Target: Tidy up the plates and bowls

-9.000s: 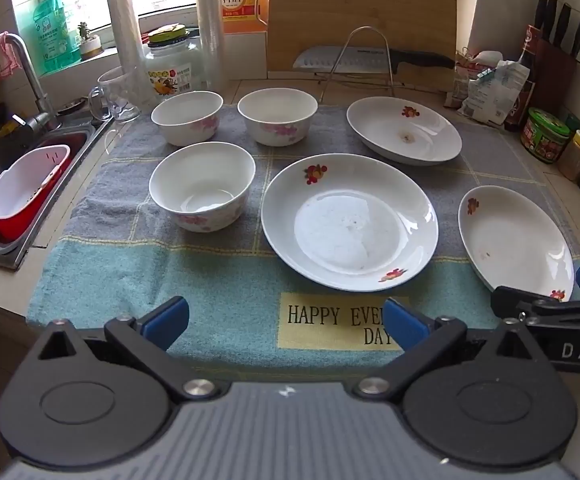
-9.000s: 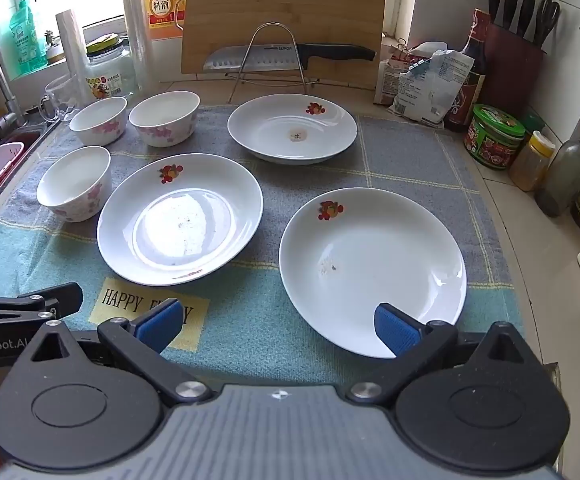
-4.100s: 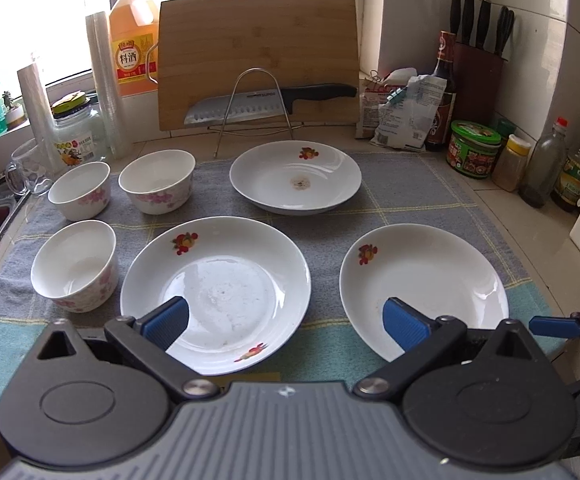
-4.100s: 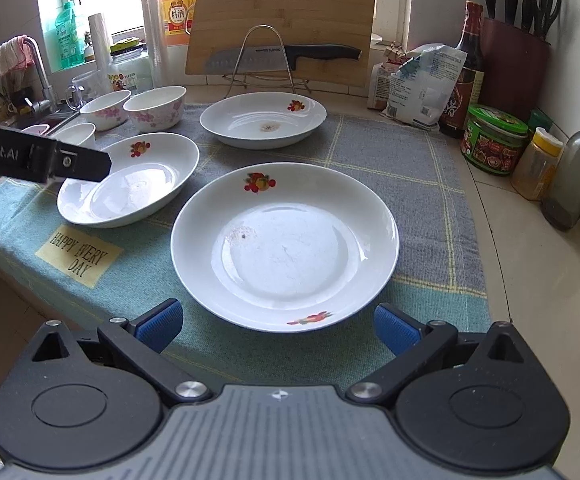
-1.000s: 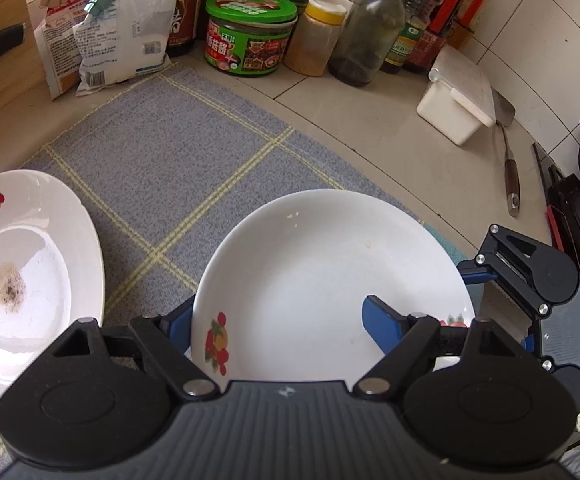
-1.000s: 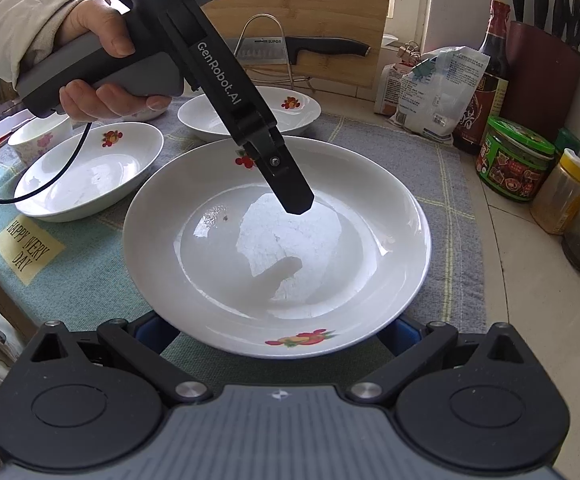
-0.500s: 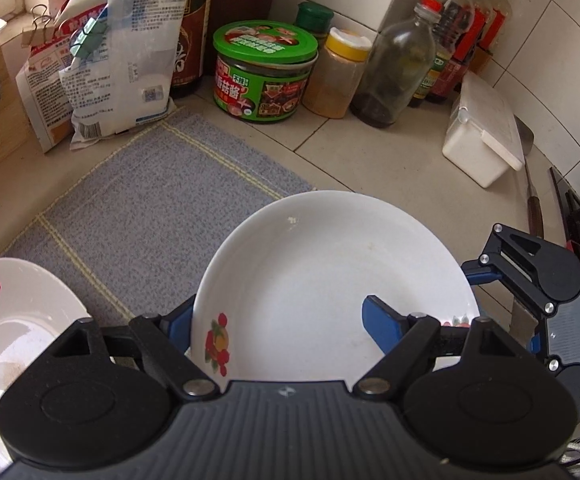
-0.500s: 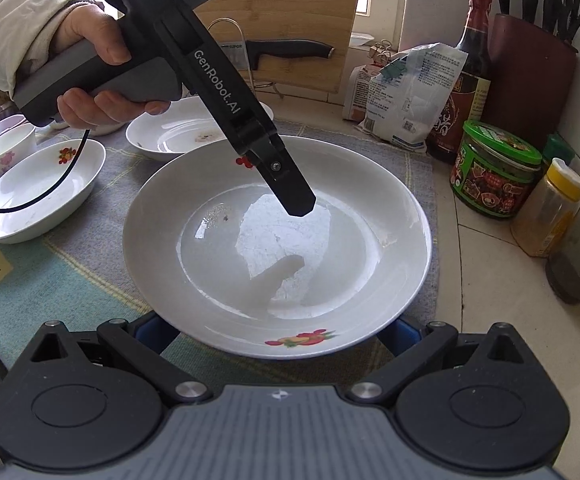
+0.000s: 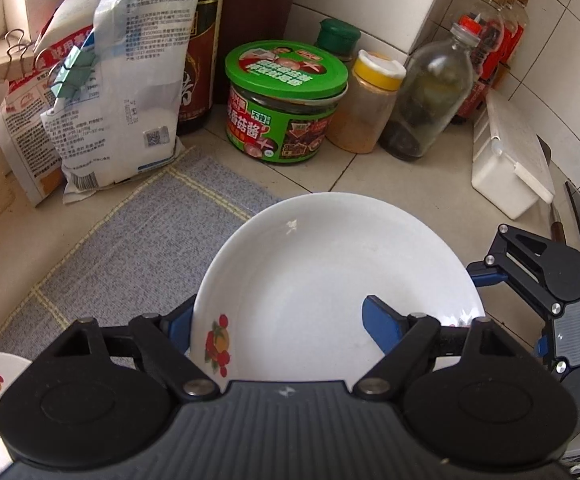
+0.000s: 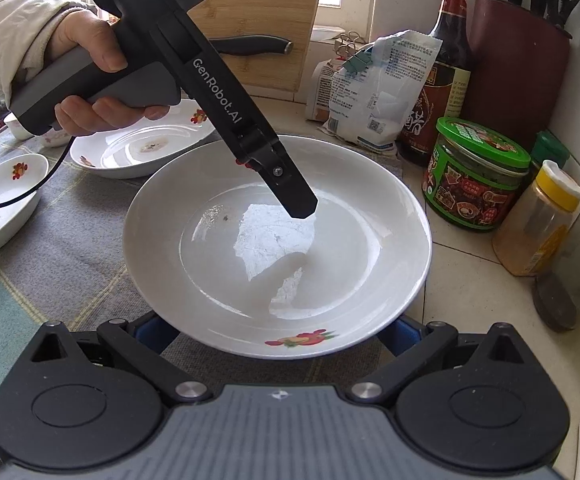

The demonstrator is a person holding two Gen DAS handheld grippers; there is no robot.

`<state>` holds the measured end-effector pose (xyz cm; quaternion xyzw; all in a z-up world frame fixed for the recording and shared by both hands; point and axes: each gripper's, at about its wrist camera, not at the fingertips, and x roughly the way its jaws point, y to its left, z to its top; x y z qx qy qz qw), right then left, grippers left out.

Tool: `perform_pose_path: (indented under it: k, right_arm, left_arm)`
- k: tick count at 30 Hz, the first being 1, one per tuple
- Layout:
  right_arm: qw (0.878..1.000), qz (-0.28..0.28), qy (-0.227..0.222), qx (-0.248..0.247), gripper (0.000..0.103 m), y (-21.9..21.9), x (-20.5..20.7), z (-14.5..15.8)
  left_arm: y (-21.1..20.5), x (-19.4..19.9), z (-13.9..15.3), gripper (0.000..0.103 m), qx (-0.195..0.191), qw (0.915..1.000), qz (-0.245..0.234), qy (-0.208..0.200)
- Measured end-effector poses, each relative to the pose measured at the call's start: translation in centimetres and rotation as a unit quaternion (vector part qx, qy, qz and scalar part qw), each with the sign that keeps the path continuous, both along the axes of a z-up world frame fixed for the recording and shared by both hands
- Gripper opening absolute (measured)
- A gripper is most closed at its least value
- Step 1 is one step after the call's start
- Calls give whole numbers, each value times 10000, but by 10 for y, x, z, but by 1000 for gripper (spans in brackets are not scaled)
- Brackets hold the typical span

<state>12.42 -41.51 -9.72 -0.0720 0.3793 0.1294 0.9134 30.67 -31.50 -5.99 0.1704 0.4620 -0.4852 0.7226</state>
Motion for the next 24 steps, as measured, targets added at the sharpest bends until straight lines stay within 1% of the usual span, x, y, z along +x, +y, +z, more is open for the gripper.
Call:
perform_pose_path:
  k: [9, 16, 20, 24]
  right_arm:
    - [10000, -29, 67, -1, 103, -5, 15, -7]
    - [9998, -113, 122, -72, 103, -6, 19, -10]
    - [9998, -135, 69, -96, 103, -6, 18, -10]
    - [9996, -174, 53, -193, 103, -3, 17, -11]
  left_arm:
    - [-6, 13, -8, 83, -9, 10000, 51, 7]
    - [-9, 17, -13, 83, -4, 10000, 55, 29]
    - [-10, 18, -15, 84, 5, 9999, 102, 22]
    - [-8, 14, -11, 87, -33, 9999, 154, -71]
